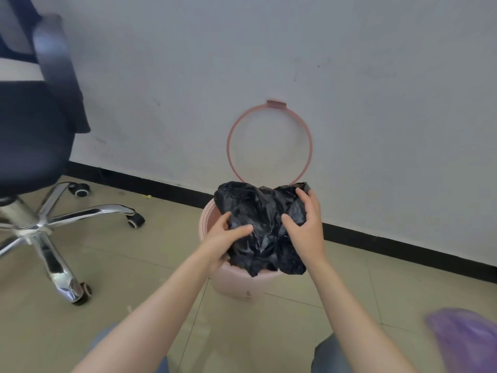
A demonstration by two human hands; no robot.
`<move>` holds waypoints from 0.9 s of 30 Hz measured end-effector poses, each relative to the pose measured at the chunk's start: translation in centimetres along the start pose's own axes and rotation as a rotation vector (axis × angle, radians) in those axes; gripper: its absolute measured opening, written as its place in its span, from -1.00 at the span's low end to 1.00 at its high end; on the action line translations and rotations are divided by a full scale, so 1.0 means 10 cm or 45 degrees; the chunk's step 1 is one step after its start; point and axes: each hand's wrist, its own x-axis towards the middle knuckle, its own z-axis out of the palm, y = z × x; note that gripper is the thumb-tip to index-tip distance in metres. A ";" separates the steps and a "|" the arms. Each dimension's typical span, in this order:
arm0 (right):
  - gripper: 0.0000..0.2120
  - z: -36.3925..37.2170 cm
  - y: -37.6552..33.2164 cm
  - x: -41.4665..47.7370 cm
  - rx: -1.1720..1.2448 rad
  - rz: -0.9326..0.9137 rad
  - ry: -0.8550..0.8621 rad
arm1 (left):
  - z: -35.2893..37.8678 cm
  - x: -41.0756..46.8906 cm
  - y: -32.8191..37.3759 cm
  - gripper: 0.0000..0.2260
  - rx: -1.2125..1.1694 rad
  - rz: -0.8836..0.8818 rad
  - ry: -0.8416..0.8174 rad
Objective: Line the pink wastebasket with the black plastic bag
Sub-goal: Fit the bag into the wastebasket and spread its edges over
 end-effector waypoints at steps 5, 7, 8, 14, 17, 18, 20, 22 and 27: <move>-0.52 -0.08 -0.03 -0.11 -0.532 -0.334 -0.018 | 0.04 -0.08 -0.03 -0.76 0.408 -0.006 0.091; -0.53 -0.14 -0.01 -0.12 -0.800 -0.557 -0.040 | 0.05 -0.11 -0.01 -0.86 0.524 -0.018 0.077; -0.54 -0.16 -0.01 -0.12 -0.908 -0.628 -0.067 | 0.05 -0.13 -0.01 -0.88 0.568 -0.038 0.052; -0.58 -0.10 -0.04 -0.16 -1.216 -0.210 -0.812 | -0.10 -0.09 -0.09 -0.96 0.962 -0.263 -0.074; -0.55 0.03 0.15 -0.11 -1.216 -0.181 -0.902 | -0.17 -0.05 -0.16 -0.74 1.397 -0.072 0.136; -0.54 0.07 0.23 -0.10 -1.232 -0.208 -0.914 | -0.18 -0.06 -0.19 -0.56 1.562 0.033 0.206; -0.53 0.14 0.37 -0.15 -1.232 -0.223 -0.943 | -0.18 -0.12 -0.25 -0.38 1.874 0.265 0.236; -0.49 0.16 0.51 -0.22 -1.213 -0.190 -0.956 | -0.17 -0.16 -0.36 -0.32 2.077 0.398 0.062; -0.31 0.04 0.80 -0.30 -1.355 -0.104 -1.057 | -0.25 -0.16 -0.69 -0.08 2.449 0.353 -0.361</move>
